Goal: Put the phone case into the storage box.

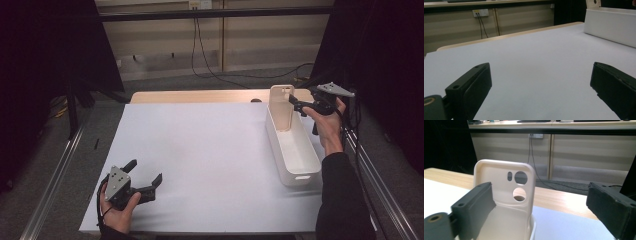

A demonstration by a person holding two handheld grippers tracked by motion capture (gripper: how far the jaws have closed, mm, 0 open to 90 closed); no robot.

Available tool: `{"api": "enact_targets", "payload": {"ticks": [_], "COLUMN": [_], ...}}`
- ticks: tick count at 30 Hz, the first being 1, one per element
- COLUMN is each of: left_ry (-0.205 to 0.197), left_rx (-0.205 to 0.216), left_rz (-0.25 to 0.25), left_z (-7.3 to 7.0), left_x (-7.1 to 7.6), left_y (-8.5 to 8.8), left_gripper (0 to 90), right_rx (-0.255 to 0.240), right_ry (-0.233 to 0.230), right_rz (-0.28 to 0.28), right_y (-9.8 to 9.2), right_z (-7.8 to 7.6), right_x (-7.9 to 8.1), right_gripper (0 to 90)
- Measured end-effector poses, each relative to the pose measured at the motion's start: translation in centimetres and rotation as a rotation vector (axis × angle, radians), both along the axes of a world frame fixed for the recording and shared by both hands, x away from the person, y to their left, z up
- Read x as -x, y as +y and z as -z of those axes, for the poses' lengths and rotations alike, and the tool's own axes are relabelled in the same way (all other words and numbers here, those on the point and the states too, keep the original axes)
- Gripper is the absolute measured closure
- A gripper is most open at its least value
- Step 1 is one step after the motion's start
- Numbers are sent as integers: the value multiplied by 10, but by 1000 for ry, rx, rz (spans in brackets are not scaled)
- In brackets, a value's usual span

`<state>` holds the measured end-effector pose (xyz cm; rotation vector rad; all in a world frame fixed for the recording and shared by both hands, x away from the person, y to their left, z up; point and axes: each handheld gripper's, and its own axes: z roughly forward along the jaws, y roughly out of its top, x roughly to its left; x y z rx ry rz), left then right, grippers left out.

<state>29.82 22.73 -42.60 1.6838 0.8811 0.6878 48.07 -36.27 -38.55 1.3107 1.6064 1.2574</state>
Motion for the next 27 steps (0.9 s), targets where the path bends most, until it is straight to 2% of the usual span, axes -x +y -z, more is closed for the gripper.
{"api": "enact_targets", "payload": {"ticks": [2, 6, 11, 12, 16, 24, 27], "left_ry": [4, 4, -2, -1, -5, 3, 2], "left_rx": [15, 13, 15, 28, 24, 28, 32], "left_rz": [-5, -1, 6, 6, 26, 15, 13], "left_z": [0, 0, 0, 0, -2, -2, -2], "left_x": [0, -2, -1, 0, 0, -2, -2], "left_y": [1, 3, 4, 4, 3, 1, 1], "left_gripper": [35, 35, 35, 35, 38, 39, 40], "right_rx": [-4, -13, 0, -5, -5, -6, -1], "right_ry": [2, -5, -10, -10, -24, -24, -40], "right_rz": [0, -9, -3, -11, -3, 12, 12], "right_y": [2, 5, 7, 7, 8, 8, 8], "right_z": [0, -2, -5, -5, -7, -13, -18], "right_x": [0, 1, 6, 7, 14, 28, 35], "right_gripper": [54, 24, 12, 24, 0, 0, 2]}}
